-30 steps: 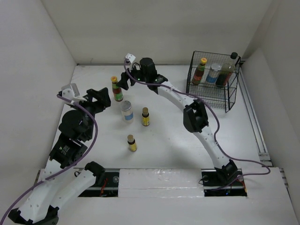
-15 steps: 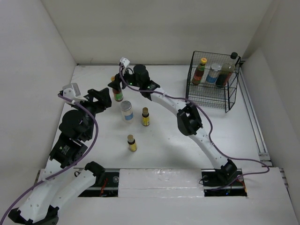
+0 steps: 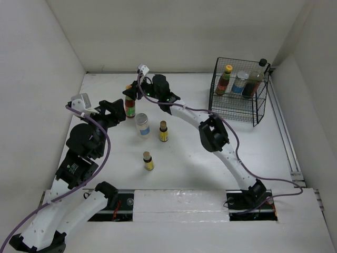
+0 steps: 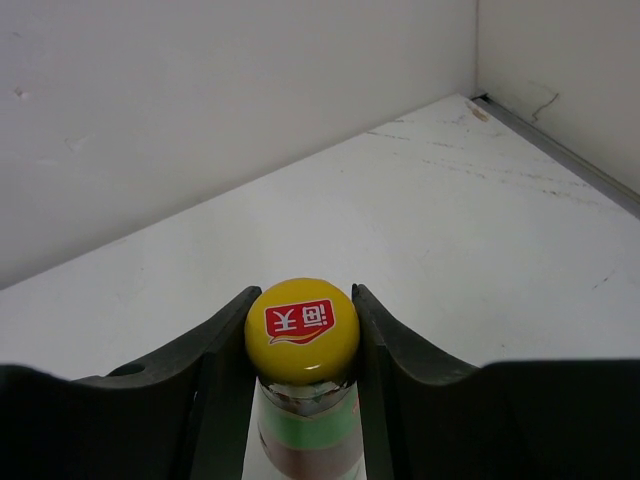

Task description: Organize the condiment bottles

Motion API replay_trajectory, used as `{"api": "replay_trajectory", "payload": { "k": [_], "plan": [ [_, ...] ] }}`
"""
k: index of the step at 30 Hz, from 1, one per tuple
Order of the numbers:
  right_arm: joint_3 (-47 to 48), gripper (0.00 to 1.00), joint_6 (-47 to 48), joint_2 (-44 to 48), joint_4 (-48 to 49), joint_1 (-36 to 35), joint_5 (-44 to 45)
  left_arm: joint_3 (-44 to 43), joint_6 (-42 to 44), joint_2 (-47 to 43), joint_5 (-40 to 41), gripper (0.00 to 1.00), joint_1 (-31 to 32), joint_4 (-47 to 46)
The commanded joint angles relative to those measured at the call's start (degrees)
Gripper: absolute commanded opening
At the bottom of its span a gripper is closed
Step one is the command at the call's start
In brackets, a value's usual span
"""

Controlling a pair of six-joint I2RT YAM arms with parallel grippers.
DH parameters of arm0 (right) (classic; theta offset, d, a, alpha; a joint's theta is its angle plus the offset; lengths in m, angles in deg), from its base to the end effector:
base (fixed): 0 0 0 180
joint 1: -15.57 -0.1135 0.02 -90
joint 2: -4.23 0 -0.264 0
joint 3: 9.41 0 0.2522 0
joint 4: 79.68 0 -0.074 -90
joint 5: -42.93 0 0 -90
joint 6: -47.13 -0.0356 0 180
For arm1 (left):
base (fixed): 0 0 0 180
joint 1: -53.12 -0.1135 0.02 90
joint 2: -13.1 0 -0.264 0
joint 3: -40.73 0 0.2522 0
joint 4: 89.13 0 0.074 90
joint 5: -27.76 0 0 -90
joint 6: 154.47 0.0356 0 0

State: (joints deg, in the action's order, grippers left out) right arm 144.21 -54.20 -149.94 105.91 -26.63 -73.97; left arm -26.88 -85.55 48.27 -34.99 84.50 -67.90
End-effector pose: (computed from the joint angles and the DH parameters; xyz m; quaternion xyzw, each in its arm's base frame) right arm 0.4449 0.4251 0.2354 -0.3402 0.5875 0.4633 0.5697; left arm 0.1115 -0.0489 0.4214 -0.1259 0.6307 -0.1978 0.7398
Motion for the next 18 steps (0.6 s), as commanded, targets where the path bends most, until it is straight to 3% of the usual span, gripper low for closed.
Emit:
{"api": "replay_trajectory", "payload": {
  "k": [1,9,12,18],
  "plan": [
    [-1.9,0.32,-4.0,15.1,15.5,2.2,-1.5,0.1,1.2,0.2,-0.8,0.69,-0.3,-2.6],
    [-22.5,0.31,-4.8,37.0,23.2,10.1,-4.6,0.1,1.2,-0.4,-1.8,0.69,-0.3,-3.2],
    [-32.9,0.29,-4.8,46.6,23.7,13.7,-5.3,0.1,1.2,-0.4,-1.8,0.69,-0.3,-3.2],
    [-44.5,0.28,-4.8,58.1,20.1,22.8,-5.8,0.1,1.2,0.2,-1.8,0.69,-0.3,-3.2]
  ]
}}
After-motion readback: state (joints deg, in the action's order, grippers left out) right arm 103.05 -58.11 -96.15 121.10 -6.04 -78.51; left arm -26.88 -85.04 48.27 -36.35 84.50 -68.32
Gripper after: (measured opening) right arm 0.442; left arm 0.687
